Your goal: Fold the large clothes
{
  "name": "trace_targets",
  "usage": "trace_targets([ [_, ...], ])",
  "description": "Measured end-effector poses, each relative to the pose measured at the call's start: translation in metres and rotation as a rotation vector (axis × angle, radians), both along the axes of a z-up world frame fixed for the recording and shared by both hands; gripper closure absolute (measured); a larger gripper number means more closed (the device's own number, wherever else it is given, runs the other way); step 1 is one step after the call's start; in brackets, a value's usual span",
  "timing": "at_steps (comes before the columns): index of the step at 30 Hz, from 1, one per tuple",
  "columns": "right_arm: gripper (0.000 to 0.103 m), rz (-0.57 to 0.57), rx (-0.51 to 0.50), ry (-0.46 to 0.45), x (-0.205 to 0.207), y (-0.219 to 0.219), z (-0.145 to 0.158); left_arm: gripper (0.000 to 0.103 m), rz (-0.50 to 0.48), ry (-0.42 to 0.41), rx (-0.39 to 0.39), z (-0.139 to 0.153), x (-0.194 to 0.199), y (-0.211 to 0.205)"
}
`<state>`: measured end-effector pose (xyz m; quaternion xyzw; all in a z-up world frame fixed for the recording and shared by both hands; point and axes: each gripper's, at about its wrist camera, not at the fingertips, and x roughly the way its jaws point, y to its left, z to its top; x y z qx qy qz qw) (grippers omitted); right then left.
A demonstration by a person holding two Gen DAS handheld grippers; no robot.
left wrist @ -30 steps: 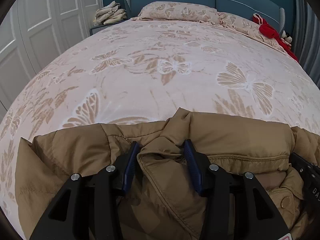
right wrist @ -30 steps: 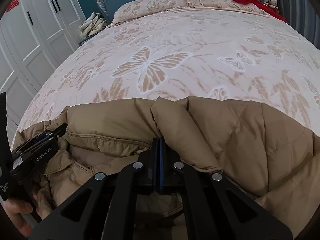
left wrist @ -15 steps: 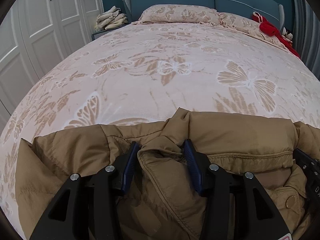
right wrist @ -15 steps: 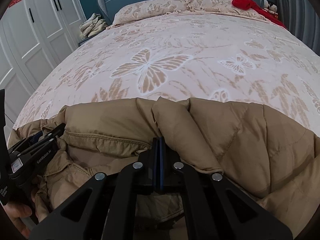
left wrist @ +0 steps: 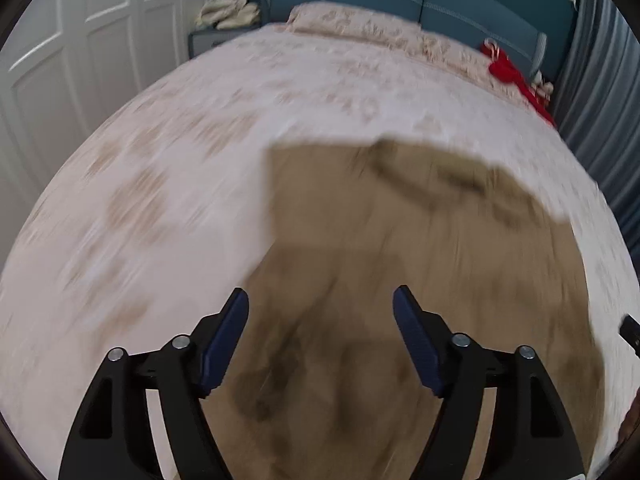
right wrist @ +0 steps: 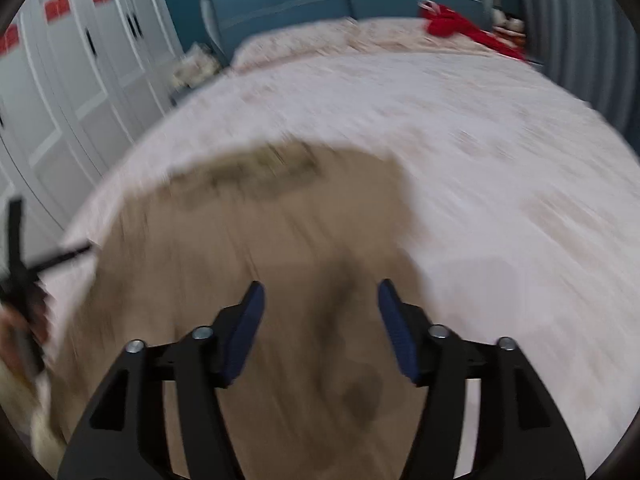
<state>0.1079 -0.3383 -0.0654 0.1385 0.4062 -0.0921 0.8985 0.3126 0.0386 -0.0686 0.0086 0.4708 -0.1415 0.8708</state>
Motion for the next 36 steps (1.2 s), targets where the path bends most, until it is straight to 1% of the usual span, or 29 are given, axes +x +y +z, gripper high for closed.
trace_targets([
  [1, 0.041, -0.022, -0.001, 0.036, -0.038, -0.002, -0.003, 0.030, 0.014, 0.029, 0.000, -0.001, -0.023, 0.023],
  [2, 0.040, -0.041, 0.007, 0.063, -0.062, -0.003, -0.006, 0.029, 0.026, 0.056, -0.006, -0.003, -0.039, 0.039],
  [3, 0.040, -0.075, 0.032, 0.106, -0.097, -0.005, -0.013, 0.029, 0.045, 0.100, -0.013, -0.009, -0.060, 0.059],
  [4, 0.039, -0.112, 0.062, 0.135, -0.125, -0.007, -0.021, 0.029, 0.064, 0.127, -0.017, -0.013, -0.073, 0.073],
  [5, 0.039, -0.137, 0.086, 0.145, -0.141, -0.009, -0.025, 0.029, 0.083, 0.151, -0.022, -0.019, -0.086, 0.084],
  [6, 0.039, -0.172, 0.144, 0.154, -0.165, -0.009, -0.034, 0.029, 0.099, 0.182, -0.029, -0.027, -0.103, 0.097],
  [7, 0.039, -0.198, 0.193, 0.162, -0.181, -0.009, -0.042, 0.029, 0.114, 0.196, -0.036, -0.032, -0.114, 0.104],
  [8, 0.039, -0.212, 0.219, 0.169, -0.187, -0.008, -0.048, 0.029, 0.126, 0.214, -0.049, -0.038, -0.125, 0.110],
  [9, 0.039, -0.226, 0.272, 0.164, -0.198, -0.005, -0.055, 0.029, 0.135, 0.233, -0.069, -0.042, -0.133, 0.115],
  [10, 0.039, -0.231, 0.312, 0.156, -0.203, -0.002, -0.059, 0.029, 0.147, 0.248, -0.100, -0.045, -0.140, 0.119],
  [11, 0.039, -0.237, 0.390, 0.144, -0.207, 0.001, -0.067, 0.029, 0.157, 0.261, -0.131, -0.048, -0.145, 0.121],
  [12, 0.039, -0.233, 0.432, 0.137, -0.210, 0.003, -0.070, 0.029, 0.166, 0.271, -0.154, -0.049, -0.149, 0.121],
  [13, 0.039, -0.229, 0.454, 0.132, -0.208, 0.007, -0.072, 0.029, 0.167, 0.276, -0.181, -0.050, -0.153, 0.120],
  [14, 0.037, -0.223, 0.458, 0.128, -0.205, 0.015, -0.074, 0.029, 0.168, 0.278, -0.187, -0.051, -0.154, 0.119],
  [15, 0.037, -0.220, 0.453, 0.130, -0.204, 0.019, -0.076, 0.029, 0.170, 0.274, -0.189, -0.051, -0.155, 0.117],
  [17, 0.038, -0.230, 0.416, 0.139, -0.200, 0.028, -0.077, 0.033, 0.164, 0.280, -0.193, -0.052, -0.160, 0.114],
  [18, 0.042, -0.228, 0.412, 0.137, -0.198, 0.030, -0.075, 0.041, 0.156, 0.292, -0.194, -0.051, -0.161, 0.111],
  [19, 0.052, -0.222, 0.408, 0.134, -0.197, 0.032, -0.074, 0.051, 0.147, 0.296, -0.198, -0.051, -0.162, 0.112],
  [20, 0.070, -0.217, 0.403, 0.137, -0.198, 0.034, -0.074, 0.057, 0.135, 0.297, -0.194, -0.049, -0.165, 0.110],
  [21, 0.082, -0.212, 0.381, 0.146, -0.198, 0.036, -0.072, 0.072, 0.109, 0.295, -0.191, -0.046, -0.167, 0.108],
  [22, 0.090, -0.210, 0.368, 0.149, -0.199, 0.035, -0.071, 0.088, 0.096, 0.289, -0.192, -0.043, -0.168, 0.109],
  [23, 0.095, -0.205, 0.373, 0.141, -0.201, 0.035, -0.068, 0.099, 0.089, 0.276, -0.184, -0.038, -0.171, 0.109],
  [24, 0.096, -0.204, 0.382, 0.121, -0.204, 0.034, -0.063, 0.101, 0.083, 0.268, -0.186, -0.034, -0.173, 0.110],
  [26, 0.099, -0.185, 0.367, 0.083, -0.210, 0.035, -0.048, 0.103, 0.069, 0.235, -0.229, -0.015, -0.181, 0.118],
  [27, 0.099, -0.167, 0.352, 0.055, -0.216, 0.037, -0.035, 0.103, 0.063, 0.222, -0.238, -0.006, -0.185, 0.120],
  [30, 0.100, -0.115, 0.319, -0.006, -0.236, 0.045, 0.006, 0.103, 0.034, 0.179, -0.281, 0.033, -0.207, 0.131],
  [33, 0.100, -0.071, 0.287, -0.092, -0.261, 0.053, 0.057, 0.103, 0.032, 0.113, -0.346, 0.086, -0.237, 0.152],
  [34, 0.100, -0.064, 0.273, -0.124, -0.267, 0.055, 0.074, 0.103, 0.035, 0.093, -0.360, 0.101, -0.240, 0.155],
  [36, 0.100, -0.055, 0.237, -0.195, -0.269, 0.055, 0.108, 0.103, 0.030, 0.025, -0.392, 0.137, -0.242, 0.160],
])
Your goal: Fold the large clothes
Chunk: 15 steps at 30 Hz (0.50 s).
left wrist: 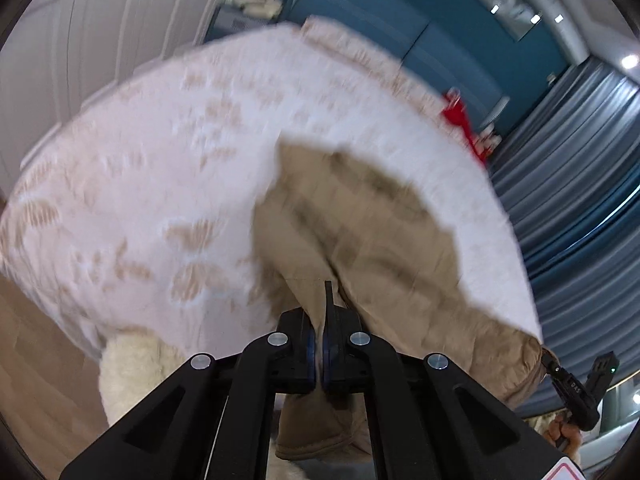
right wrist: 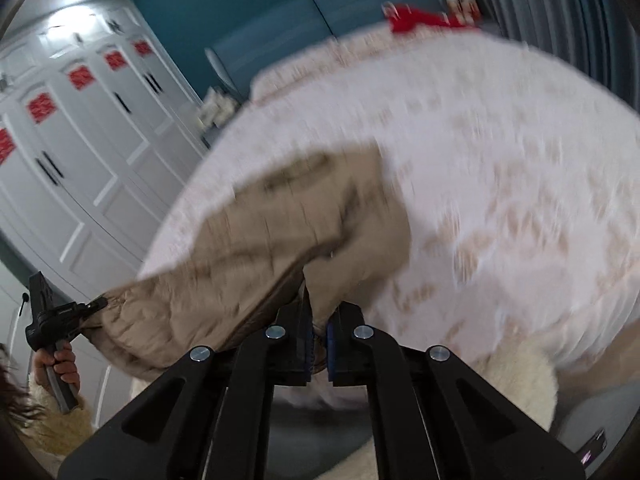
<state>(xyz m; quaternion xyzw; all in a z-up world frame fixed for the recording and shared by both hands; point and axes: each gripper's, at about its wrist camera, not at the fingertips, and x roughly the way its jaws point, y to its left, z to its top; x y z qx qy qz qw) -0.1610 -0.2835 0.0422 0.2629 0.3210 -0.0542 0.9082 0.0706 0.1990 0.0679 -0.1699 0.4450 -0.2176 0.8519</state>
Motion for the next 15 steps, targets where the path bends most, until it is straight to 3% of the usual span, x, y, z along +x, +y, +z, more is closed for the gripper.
trace_targets([
  [3, 0.100, -0.011, -0.055, -0.108, 0.024, -0.010, 0.038, 0.103, 0.006, -0.088, -0.009, 0.034, 0.020, -0.007],
  [7, 0.100, -0.035, -0.112, -0.163, 0.102, -0.044, 0.048, 0.103, 0.011, -0.196, 0.100, 0.054, 0.085, -0.049],
  [11, 0.100, -0.078, -0.105, -0.102, 0.189, -0.075, 0.015, 0.103, 0.037, -0.190, 0.259, 0.025, 0.167, -0.100],
  [15, 0.100, -0.103, -0.116, 0.013, 0.265, -0.089, -0.038, 0.102, 0.046, -0.133, 0.411, -0.031, 0.234, -0.139],
])
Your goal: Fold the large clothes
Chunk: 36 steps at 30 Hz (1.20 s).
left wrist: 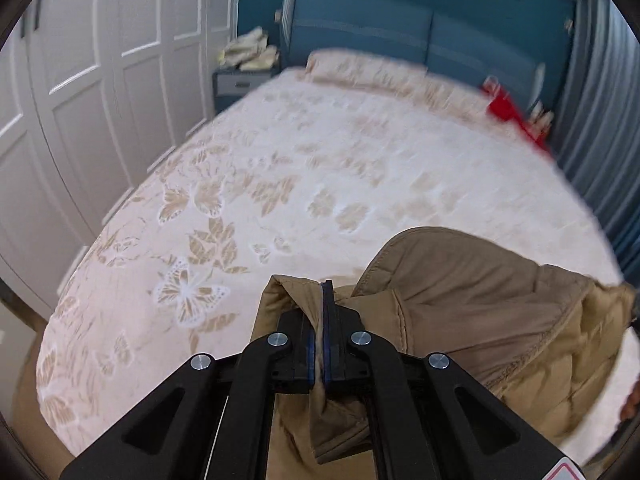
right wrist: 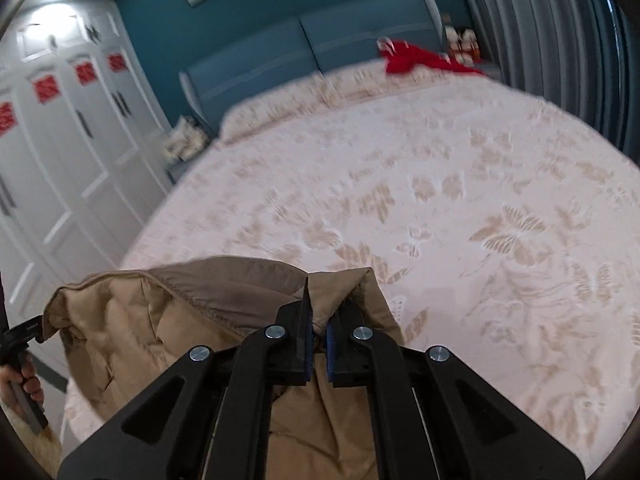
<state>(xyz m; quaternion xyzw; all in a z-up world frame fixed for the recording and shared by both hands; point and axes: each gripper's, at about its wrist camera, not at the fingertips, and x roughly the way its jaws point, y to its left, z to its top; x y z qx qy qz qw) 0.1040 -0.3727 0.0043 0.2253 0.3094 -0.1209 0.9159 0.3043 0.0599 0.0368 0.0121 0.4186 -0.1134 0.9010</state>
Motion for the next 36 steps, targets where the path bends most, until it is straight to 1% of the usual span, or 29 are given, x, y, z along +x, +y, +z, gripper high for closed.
trace_targets([
  [2, 0.100, -0.013, 0.021, 0.054, 0.029, -0.004, -0.031, 0.102, 0.014, 0.037, 0.069, -0.035, 0.021, -0.011],
  [4, 0.100, -0.025, 0.026, 0.094, 0.047, -0.005, -0.053, 0.102, 0.024, 0.081, 0.130, -0.071, 0.040, -0.018],
  [6, 0.100, -0.032, 0.040, 0.131, 0.062, -0.008, -0.076, 0.102, 0.035, 0.117, 0.143, -0.095, 0.048, -0.015],
  [7, 0.099, -0.035, 0.044, 0.145, 0.067, -0.009, -0.085, 0.101, 0.040, 0.136, 0.150, -0.112, 0.053, -0.014],
  [9, 0.099, -0.033, 0.045, 0.177, 0.078, -0.009, -0.102, 0.099, 0.043, 0.150, 0.152, -0.127, 0.054, -0.012],
  [10, 0.099, -0.028, 0.042, 0.188, 0.081, -0.008, -0.107, 0.096, 0.045, 0.151, 0.157, -0.136, 0.054, -0.013],
  [13, 0.097, -0.016, 0.004, 0.228, 0.091, -0.001, -0.121, 0.094, 0.052, 0.129, 0.164, -0.147, 0.053, -0.017],
  [14, 0.095, -0.015, -0.001, 0.230, 0.091, 0.001, -0.122, 0.094, 0.053, 0.127, 0.158, -0.147, 0.052, -0.017],
  [16, 0.093, -0.027, 0.011, 0.223, 0.088, -0.001, -0.118, 0.092, 0.061, 0.141, 0.117, -0.143, 0.053, -0.010],
  [17, 0.089, -0.042, 0.028, 0.206, 0.082, -0.004, -0.112, 0.091, 0.069, 0.146, 0.097, -0.137, 0.052, -0.007],
  [18, 0.085, -0.058, 0.042, 0.182, 0.075, -0.008, -0.104, 0.089, 0.078, 0.139, 0.051, -0.124, 0.048, 0.003],
  [19, 0.072, -0.077, 0.048, 0.157, 0.067, -0.012, -0.096, 0.086, 0.076, 0.124, 0.020, -0.113, 0.044, 0.008],
  [20, 0.057, -0.101, 0.042, 0.131, 0.059, -0.015, -0.086, 0.084, 0.071, 0.103, -0.006, -0.099, 0.040, 0.016],
  [21, 0.054, -0.131, 0.030, 0.092, 0.047, -0.019, -0.073, 0.078, 0.068, 0.082, -0.023, -0.086, 0.035, 0.023],
  [22, 0.054, -0.149, 0.019, 0.056, 0.035, -0.021, -0.059, 0.065, 0.070, 0.051, -0.028, -0.069, 0.029, 0.031],
  [23, 0.054, -0.149, 0.015, 0.039, 0.030, -0.022, -0.050, 0.052, 0.116, -0.009, 0.012, -0.048, 0.022, 0.037],
  [24, 0.054, -0.143, 0.007, 0.018, 0.023, -0.020, -0.037, 0.034, 0.153, -0.078, 0.032, -0.031, 0.015, 0.041],
  [25, 0.055, -0.126, -0.003, -0.004, 0.019, -0.014, -0.025, 0.032, 0.165, -0.181, 0.020, -0.007, 0.004, 0.045],
  [26, 0.058, -0.106, -0.013, -0.017, 0.018, -0.008, -0.017, 0.032, 0.150, -0.235, 0.008, 0.010, -0.003, 0.045],
  [28, 0.064, -0.031, -0.060, -0.042, 0.023, 0.020, 0.002, 0.032, 0.126, -0.256, 0.002, 0.031, -0.009, 0.033],
  [29, 0.071, 0.006, -0.083, -0.040, 0.029, 0.036, 0.007, 0.033, 0.098, -0.250, -0.016, 0.036, -0.011, 0.022],
  [30, 0.075, 0.044, -0.095, -0.034, 0.037, 0.051, 0.007, 0.033, 0.062, -0.235, -0.038, 0.036, -0.013, 0.007],
  [31, 0.082, 0.075, -0.110, -0.022, 0.046, 0.067, 0.005, 0.033, 0.037, -0.217, -0.042, 0.032, -0.014, -0.006],
  [32, 0.085, 0.099, -0.127, -0.010, 0.053, 0.078, 0.001, 0.034, 0.009, -0.195, -0.032, 0.024, -0.015, -0.023],
  [34, 0.088, 0.146, -0.160, 0.027, 0.072, 0.103, -0.015, 0.040, -0.049, -0.135, 0.001, -0.006, -0.015, -0.067],
  [35, 0.090, 0.172, -0.167, 0.058, 0.085, 0.116, -0.028, 0.042, -0.068, -0.100, 0.015, -0.022, -0.013, -0.083],
  [36, 0.091, 0.181, -0.173, 0.078, 0.094, 0.122, -0.038, 0.045, -0.078, -0.080, 0.024, -0.032, -0.013, -0.093],
])
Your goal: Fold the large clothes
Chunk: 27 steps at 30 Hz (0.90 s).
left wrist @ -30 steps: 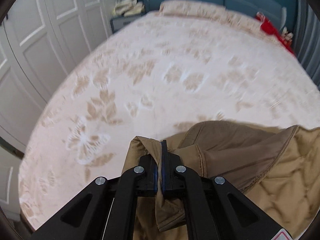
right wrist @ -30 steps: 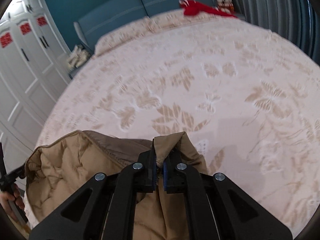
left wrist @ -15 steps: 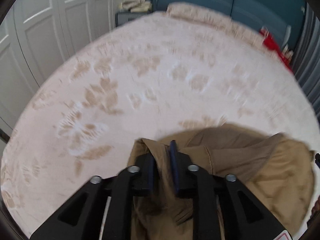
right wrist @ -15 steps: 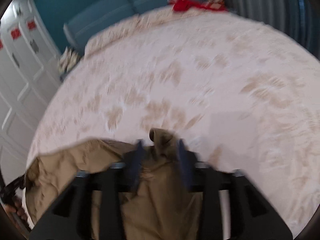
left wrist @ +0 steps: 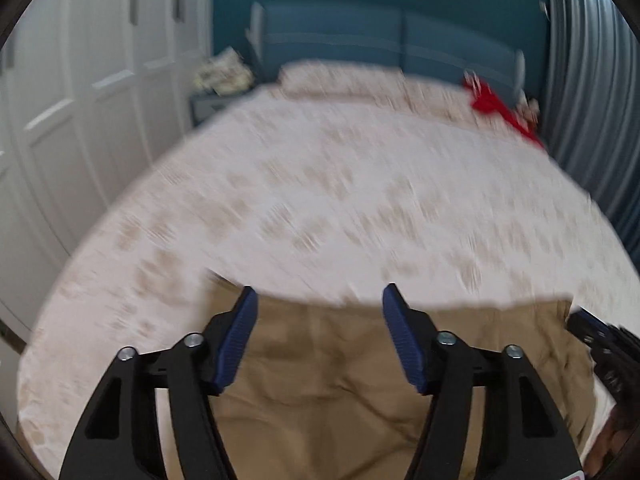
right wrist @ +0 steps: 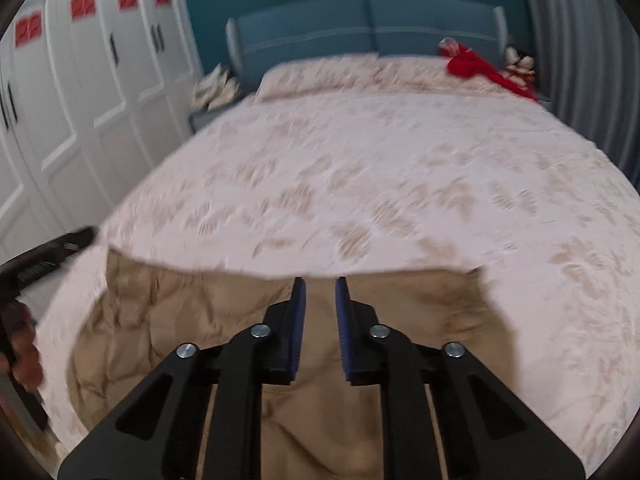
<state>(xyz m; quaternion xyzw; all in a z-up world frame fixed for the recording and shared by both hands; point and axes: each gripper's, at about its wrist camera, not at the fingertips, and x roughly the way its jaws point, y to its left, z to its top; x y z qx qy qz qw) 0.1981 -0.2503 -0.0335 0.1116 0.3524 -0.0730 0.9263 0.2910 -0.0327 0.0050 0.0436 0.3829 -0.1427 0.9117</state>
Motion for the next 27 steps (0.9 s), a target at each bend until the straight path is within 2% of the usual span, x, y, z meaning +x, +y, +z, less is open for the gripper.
trace_targets([
  [3, 0.091, -0.003, -0.039, 0.060, 0.019, 0.010, -0.029, 0.049, -0.001, 0.068, 0.056, -0.051, 0.011, -0.034],
  [6, 0.092, -0.019, -0.023, 0.118, 0.030, 0.005, -0.062, 0.050, 0.017, 0.114, 0.087, -0.085, 0.016, -0.040],
  [8, 0.095, -0.031, 0.003, 0.131, 0.030, 0.000, -0.076, 0.048, 0.035, 0.122, 0.079, -0.100, 0.019, -0.038],
  [10, 0.095, -0.037, 0.030, 0.127, 0.031, -0.003, -0.086, 0.046, 0.045, 0.121, 0.067, -0.110, 0.020, -0.037],
  [13, 0.095, -0.041, 0.018, 0.119, 0.030, 0.001, -0.096, 0.045, 0.049, 0.097, 0.086, -0.120, 0.017, -0.041],
  [27, 0.096, -0.045, 0.008, 0.098, 0.032, 0.004, -0.114, 0.045, 0.066, 0.045, 0.127, -0.134, 0.016, -0.047],
])
